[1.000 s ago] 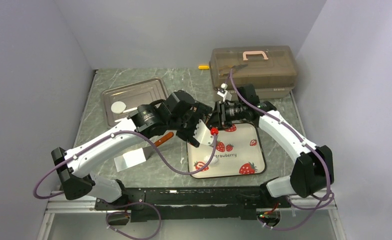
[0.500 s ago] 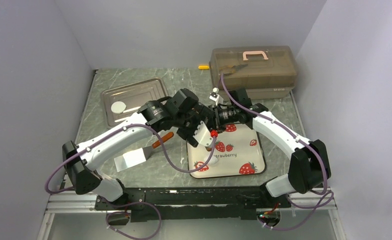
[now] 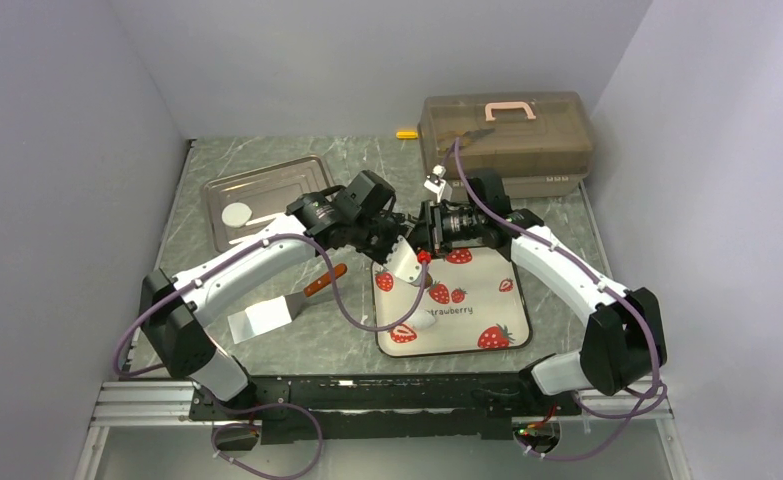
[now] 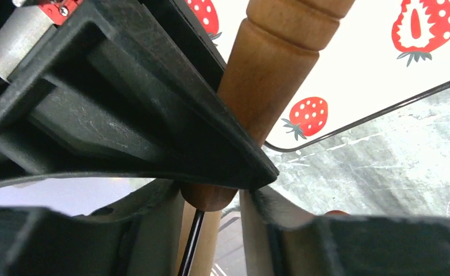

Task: Roll out the dumpling wrappers from the dough

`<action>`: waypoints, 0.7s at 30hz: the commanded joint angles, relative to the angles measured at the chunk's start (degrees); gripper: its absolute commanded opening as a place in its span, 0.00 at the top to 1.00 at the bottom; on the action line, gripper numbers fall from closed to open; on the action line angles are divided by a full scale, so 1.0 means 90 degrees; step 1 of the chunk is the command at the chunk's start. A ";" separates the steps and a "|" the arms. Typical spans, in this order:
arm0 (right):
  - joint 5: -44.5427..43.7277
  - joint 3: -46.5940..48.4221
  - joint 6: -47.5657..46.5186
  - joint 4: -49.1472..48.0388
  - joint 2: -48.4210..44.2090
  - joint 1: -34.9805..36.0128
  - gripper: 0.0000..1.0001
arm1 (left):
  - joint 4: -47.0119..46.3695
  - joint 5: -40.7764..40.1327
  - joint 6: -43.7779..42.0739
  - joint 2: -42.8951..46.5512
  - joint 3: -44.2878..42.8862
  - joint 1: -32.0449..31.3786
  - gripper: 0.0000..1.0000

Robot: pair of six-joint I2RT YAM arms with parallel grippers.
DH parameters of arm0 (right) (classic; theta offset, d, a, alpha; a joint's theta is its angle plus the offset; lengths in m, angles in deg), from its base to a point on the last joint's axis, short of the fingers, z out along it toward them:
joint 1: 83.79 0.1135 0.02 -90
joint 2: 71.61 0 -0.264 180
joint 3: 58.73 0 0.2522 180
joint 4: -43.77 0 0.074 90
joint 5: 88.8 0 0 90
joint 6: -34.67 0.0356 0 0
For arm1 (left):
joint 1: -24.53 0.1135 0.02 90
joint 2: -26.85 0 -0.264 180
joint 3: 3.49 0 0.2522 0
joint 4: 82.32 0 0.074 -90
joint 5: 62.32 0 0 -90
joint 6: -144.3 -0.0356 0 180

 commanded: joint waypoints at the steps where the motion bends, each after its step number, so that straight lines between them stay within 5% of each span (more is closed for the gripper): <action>1: 0.0579 0.0272 0.0061 -0.0544 -0.0029 0.0075 1.00 | -0.0236 0.0271 -0.0307 -0.0098 -0.0127 0.0059 0.72; 3: 0.0546 0.0270 0.0034 -0.0607 0.0058 0.0075 1.00 | -0.0293 0.0326 -0.0248 -0.0056 -0.0031 0.0064 0.97; 8: 0.0193 0.0362 -0.0311 -0.0384 0.0273 0.0056 1.00 | -0.0641 0.0468 0.0402 -0.0012 0.0202 0.0196 1.00; 14: -0.0850 0.0604 -0.1883 0.0503 -0.0007 0.0032 0.07 | -0.1402 0.0888 0.1710 0.0014 0.0715 0.0574 1.00; 21: -0.1762 -0.0108 -0.2919 0.0012 -0.0770 -0.0221 0.00 | -0.1948 0.1421 0.2693 -0.0168 0.1192 0.0743 1.00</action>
